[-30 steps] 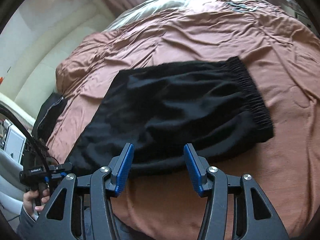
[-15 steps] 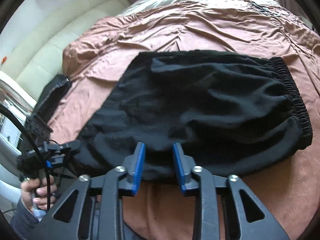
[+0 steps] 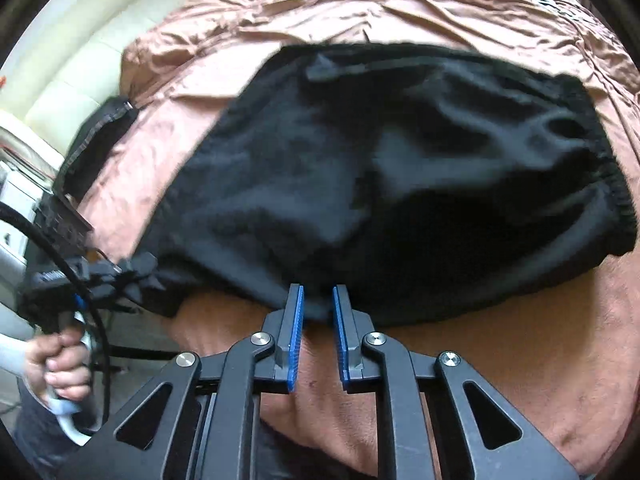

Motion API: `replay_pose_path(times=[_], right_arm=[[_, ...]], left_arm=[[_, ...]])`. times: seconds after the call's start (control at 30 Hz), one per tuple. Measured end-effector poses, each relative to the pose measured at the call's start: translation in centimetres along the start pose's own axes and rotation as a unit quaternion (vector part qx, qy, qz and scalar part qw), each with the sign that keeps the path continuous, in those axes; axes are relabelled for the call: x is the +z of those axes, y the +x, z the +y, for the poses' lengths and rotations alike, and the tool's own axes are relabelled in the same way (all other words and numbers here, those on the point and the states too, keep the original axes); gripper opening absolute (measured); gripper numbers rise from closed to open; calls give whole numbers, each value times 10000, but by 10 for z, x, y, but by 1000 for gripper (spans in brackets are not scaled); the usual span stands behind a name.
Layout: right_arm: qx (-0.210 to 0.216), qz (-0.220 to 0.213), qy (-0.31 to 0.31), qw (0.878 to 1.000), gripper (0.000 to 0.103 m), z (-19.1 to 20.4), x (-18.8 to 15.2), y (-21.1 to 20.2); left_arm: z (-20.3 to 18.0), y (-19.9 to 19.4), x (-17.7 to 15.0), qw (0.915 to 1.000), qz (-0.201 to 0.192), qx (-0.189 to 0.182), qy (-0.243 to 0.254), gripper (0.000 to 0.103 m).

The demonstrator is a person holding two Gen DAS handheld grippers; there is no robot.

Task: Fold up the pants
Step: 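Close the left tool on the folded edge while the right tool grips the shorts' middle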

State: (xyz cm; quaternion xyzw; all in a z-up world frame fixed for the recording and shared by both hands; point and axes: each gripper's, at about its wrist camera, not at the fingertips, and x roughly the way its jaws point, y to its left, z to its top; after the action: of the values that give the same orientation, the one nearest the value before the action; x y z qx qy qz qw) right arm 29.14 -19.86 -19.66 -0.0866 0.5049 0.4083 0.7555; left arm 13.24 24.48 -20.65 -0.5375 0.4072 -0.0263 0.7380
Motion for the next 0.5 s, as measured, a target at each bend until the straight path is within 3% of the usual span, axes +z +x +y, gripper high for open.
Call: replay_pose_path(times=[0.23, 0.5], right_arm=[[-109, -256, 64, 9996, 12, 2, 34, -2], [-342, 58, 253, 9991, 12, -11, 58, 31]], left_arm=[[-2, 5, 8, 9993, -138, 58, -349, 13], [-4, 8, 8, 9975, -272, 199, -628, 13]])
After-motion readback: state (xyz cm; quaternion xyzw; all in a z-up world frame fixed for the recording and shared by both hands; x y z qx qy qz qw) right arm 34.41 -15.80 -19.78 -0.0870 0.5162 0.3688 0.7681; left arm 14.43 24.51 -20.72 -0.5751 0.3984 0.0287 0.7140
